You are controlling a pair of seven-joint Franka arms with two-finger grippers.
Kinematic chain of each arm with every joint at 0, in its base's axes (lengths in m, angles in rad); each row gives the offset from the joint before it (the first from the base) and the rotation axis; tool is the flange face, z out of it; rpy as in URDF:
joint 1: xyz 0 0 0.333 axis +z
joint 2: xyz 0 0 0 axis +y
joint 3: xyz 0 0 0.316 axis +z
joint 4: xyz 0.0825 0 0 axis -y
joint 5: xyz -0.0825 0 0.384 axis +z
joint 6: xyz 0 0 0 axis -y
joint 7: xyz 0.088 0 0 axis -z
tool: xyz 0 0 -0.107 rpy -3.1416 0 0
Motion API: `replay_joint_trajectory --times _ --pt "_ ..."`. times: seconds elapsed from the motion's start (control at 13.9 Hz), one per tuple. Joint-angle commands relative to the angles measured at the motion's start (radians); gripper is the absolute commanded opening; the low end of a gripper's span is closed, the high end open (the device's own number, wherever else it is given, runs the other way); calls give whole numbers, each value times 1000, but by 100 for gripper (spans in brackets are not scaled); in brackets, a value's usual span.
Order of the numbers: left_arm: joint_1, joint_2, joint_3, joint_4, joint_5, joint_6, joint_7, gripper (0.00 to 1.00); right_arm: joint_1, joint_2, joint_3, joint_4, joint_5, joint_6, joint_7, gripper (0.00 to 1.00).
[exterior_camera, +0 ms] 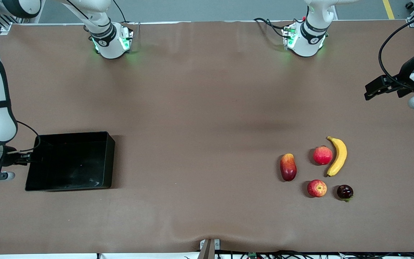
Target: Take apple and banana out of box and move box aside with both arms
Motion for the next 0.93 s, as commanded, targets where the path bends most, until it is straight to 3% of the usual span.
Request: replay_joint_trajectory --times 0.0,0.43,0.86 --pt "-4 -26 -2 -15 3 -23 -7 100 66 -64 -3 7 -19 -100 82 100" --pt "9 -34 13 -1 2 -51 -16 100 198 -229 1 4 -43 -347 293 100" --pt "22 -37 13 5 3 -51 -13 100 275 -453 -2 -8 -43 -539 334 100"
